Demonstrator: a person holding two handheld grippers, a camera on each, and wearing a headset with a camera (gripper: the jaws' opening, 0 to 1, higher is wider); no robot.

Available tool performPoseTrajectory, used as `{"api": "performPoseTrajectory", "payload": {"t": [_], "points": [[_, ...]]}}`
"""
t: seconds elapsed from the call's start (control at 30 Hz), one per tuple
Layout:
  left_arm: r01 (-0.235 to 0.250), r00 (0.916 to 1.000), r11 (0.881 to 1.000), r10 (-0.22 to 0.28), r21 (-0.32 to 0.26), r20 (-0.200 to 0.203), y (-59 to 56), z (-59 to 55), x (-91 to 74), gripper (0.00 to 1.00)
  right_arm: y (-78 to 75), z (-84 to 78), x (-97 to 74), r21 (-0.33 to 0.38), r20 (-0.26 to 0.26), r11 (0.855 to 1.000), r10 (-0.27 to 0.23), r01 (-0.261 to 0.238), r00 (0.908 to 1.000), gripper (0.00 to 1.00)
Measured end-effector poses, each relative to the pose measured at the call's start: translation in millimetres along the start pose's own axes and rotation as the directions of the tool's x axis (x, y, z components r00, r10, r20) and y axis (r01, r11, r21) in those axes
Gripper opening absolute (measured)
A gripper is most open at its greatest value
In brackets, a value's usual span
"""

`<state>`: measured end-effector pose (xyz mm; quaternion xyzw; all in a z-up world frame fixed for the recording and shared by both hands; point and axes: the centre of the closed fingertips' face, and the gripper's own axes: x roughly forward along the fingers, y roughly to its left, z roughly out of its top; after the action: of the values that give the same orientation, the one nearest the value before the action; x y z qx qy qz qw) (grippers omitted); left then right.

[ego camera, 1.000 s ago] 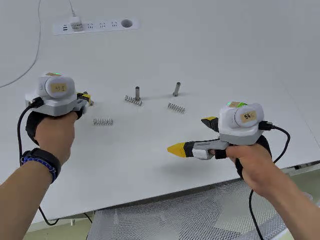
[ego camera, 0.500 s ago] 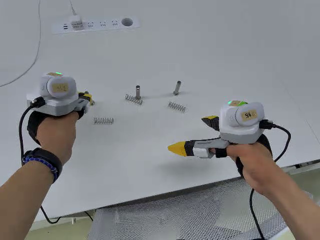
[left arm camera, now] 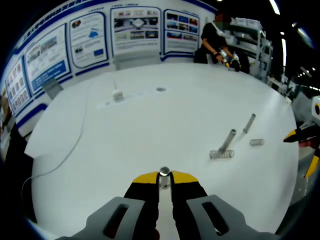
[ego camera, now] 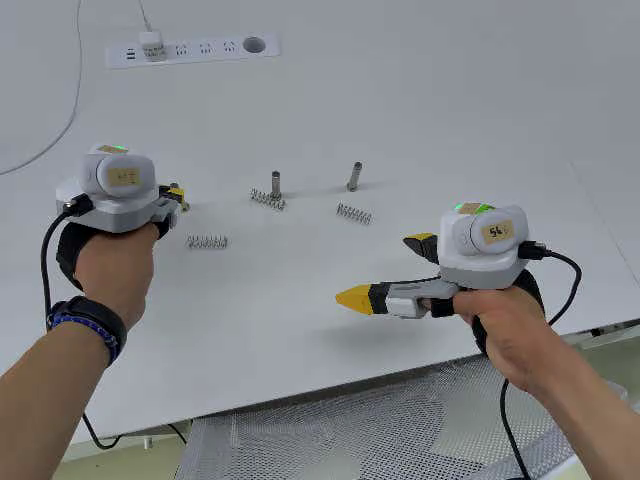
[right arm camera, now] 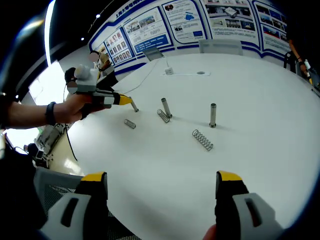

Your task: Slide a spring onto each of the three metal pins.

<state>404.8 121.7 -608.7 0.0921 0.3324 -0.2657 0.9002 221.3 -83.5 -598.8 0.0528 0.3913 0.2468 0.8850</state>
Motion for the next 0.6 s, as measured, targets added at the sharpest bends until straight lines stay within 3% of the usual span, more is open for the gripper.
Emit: {"api": "performPoseTrajectory", "payload": {"t": [0.6], "points": [[0.000, 1.0000, 1.000, 0.000, 0.005, 0.004, -1.4, 0.7, 0.1, 0.08, -1.0, -1.6, -0.5, 0.006, 0.000, 1.000, 0.000, 0.000, 1.0000, 0.90]]}}
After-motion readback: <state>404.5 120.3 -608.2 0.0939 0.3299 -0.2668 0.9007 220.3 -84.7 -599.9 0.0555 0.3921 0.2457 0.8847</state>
